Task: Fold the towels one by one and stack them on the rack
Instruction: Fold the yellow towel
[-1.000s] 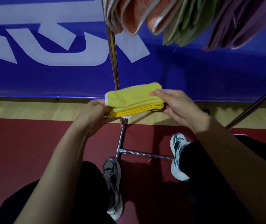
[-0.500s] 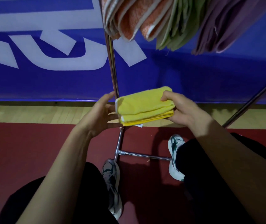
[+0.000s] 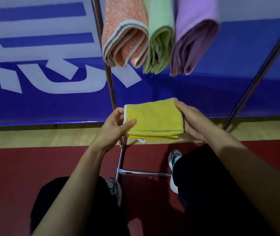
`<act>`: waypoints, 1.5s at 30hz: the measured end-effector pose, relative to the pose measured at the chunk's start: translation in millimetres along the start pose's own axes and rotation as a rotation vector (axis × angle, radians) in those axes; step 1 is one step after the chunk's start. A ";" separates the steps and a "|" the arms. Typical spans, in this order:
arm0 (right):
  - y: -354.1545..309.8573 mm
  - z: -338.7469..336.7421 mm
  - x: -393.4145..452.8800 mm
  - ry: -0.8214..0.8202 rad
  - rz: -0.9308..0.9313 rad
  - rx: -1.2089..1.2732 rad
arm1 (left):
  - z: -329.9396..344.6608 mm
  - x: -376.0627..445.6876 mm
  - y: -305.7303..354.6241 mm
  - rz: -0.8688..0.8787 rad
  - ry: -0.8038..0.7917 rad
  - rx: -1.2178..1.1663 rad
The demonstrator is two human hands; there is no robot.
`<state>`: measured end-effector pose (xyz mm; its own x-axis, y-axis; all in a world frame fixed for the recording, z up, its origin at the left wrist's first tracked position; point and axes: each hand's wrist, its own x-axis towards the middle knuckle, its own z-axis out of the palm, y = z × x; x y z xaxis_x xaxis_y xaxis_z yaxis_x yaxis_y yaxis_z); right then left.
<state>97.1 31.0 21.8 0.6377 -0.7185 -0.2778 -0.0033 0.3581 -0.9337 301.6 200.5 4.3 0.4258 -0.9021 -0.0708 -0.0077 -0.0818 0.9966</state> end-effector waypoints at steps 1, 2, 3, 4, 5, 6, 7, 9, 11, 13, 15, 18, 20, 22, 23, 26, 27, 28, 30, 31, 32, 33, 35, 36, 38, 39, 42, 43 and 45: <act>-2.3 -1.7 -3.8 0.027 -0.005 -0.029 | 5.6 -5.0 5.4 0.027 -0.014 -0.014; -3.7 -4.2 -7.8 0.048 -0.008 -0.051 | 11.1 -10.3 10.3 0.045 -0.029 -0.040; -5.5 -6.6 -12.4 0.053 -0.006 -0.055 | 17.2 -16.4 14.8 0.058 -0.050 -0.069; -6.1 -10.5 -16.5 0.049 0.000 -0.048 | 23.6 -23.9 18.7 0.065 -0.074 -0.097; -6.5 -14.8 -21.0 0.046 0.003 -0.041 | 30.3 -31.8 22.9 0.062 -0.096 -0.109; -6.6 -19.5 -24.8 0.051 -0.005 -0.042 | 38.0 -39.2 27.0 0.054 -0.115 -0.116; -7.1 -24.1 -28.7 0.058 -0.023 -0.040 | 45.4 -45.9 31.6 0.041 -0.130 -0.119; -11.5 -32.6 -38.6 0.078 -0.069 -0.013 | 59.8 -56.5 40.8 0.027 -0.149 -0.129; -24.2 -39.5 -50.6 0.085 -0.092 0.013 | 71.7 -59.8 54.5 0.051 -0.133 -0.152; -42.3 -44.9 -60.4 0.095 -0.124 0.010 | 82.3 -59.3 72.2 0.068 -0.087 -0.175; -62.7 -49.9 -68.5 0.117 -0.173 -0.019 | 94.3 -60.1 90.9 0.078 -0.042 -0.184; -88.7 -53.0 -82.6 0.164 -0.232 -0.106 | 112.6 -64.5 112.2 0.117 -0.001 -0.098; -101.5 -54.7 -90.8 0.173 -0.275 -0.152 | 123.3 -69.2 120.9 0.150 0.005 -0.057; -113.2 -57.9 -95.9 0.180 -0.313 -0.201 | 134.0 -75.1 131.1 0.185 0.004 -0.018; -118.7 -61.0 -96.9 0.186 -0.331 -0.228 | 140.0 -78.1 137.3 0.209 -0.001 0.009; -140.4 -66.0 -95.8 0.219 -0.414 -0.300 | 158.4 -80.5 157.8 0.307 0.002 0.099; -151.0 -62.7 -100.6 0.238 -0.448 -0.327 | 164.7 -79.7 165.9 0.340 0.019 0.122; -163.3 -57.9 -106.0 0.253 -0.482 -0.357 | 170.4 -78.1 174.3 0.375 0.041 0.145; -189.4 -50.0 -112.9 0.273 -0.549 -0.432 | 181.0 -73.9 191.8 0.460 0.106 0.194; -202.4 -46.9 -113.8 0.278 -0.576 -0.463 | 184.8 -71.5 200.6 0.512 0.146 0.220; -214.5 -44.5 -112.1 0.282 -0.601 -0.488 | 188.5 -68.8 208.3 0.561 0.181 0.248; -225.9 -43.1 -109.6 0.295 -0.614 -0.518 | 191.9 -65.2 215.3 0.605 0.208 0.287; -245.2 -40.4 -100.7 0.331 -0.610 -0.581 | 197.6 -55.2 224.1 0.673 0.247 0.385; -253.6 -38.4 -96.5 0.337 -0.602 -0.595 | 200.6 -50.3 226.9 0.697 0.265 0.429; -267.6 -37.0 -90.3 0.325 -0.559 -0.556 | 207.5 -40.3 230.9 0.715 0.283 0.476; -273.6 -37.1 -87.8 0.313 -0.521 -0.520 | 210.8 -33.8 232.1 0.713 0.288 0.485; -284.5 -45.3 -75.6 0.272 -0.484 -0.529 | 220.4 -16.5 234.8 0.710 0.285 0.508; -287.2 -50.0 -69.4 0.266 -0.505 -0.569 | 223.4 -10.7 234.5 0.722 0.280 0.519; -291.2 -57.7 -56.2 0.257 -0.578 -0.655 | 228.3 -0.5 233.0 0.748 0.280 0.535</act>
<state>17.7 -67.3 296.2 0.4849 -0.8195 0.3053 -0.2231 -0.4535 -0.8629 93.0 85.2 227.0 0.3435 -0.6709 0.6572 -0.7475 0.2283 0.6238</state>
